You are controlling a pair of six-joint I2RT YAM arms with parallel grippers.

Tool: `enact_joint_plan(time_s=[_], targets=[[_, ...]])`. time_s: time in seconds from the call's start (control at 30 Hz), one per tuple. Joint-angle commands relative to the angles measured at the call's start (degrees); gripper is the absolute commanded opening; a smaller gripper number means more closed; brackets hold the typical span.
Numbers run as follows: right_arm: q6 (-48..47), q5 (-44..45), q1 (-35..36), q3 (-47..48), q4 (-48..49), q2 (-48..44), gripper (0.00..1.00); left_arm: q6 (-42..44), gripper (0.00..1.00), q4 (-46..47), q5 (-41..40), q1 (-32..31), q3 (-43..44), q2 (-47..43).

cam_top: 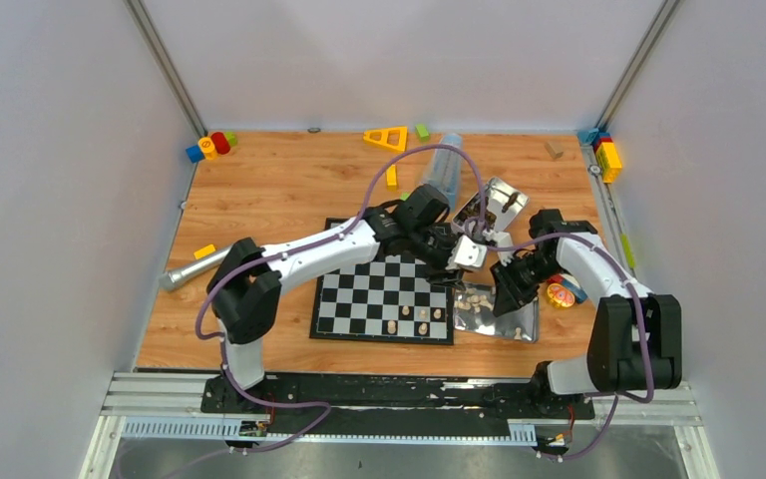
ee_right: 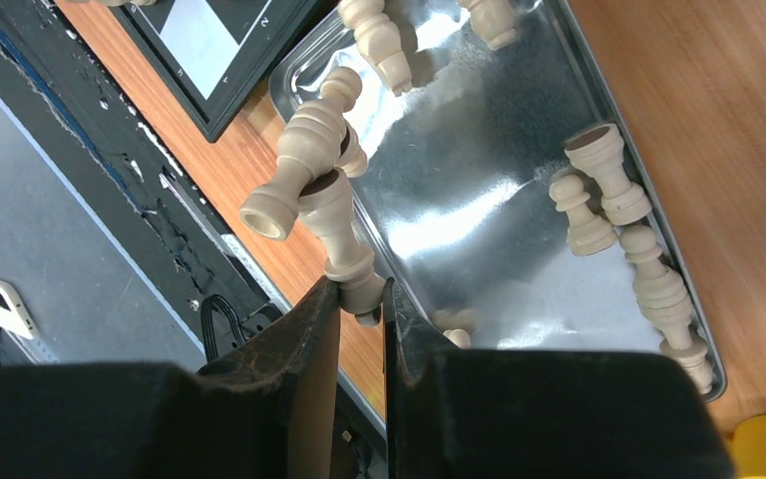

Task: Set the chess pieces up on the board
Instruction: Pick up the chess piece from the storage box.

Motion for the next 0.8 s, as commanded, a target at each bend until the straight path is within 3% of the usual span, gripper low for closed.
enact_joint_plan(time_s=[0.0, 0.77], targets=[[-2.5, -3.0, -1.6, 0.1, -0.1, 0.9, 0.0, 2.1, 0.51, -3.7, -0.9, -3.3, 7.0, 4.9], [-3.2, -3.6, -4.6, 0.3, -0.8, 2.4, 0.0, 5.7, 0.54, -4.0, -6.3, -7.0, 13.8, 16.1]])
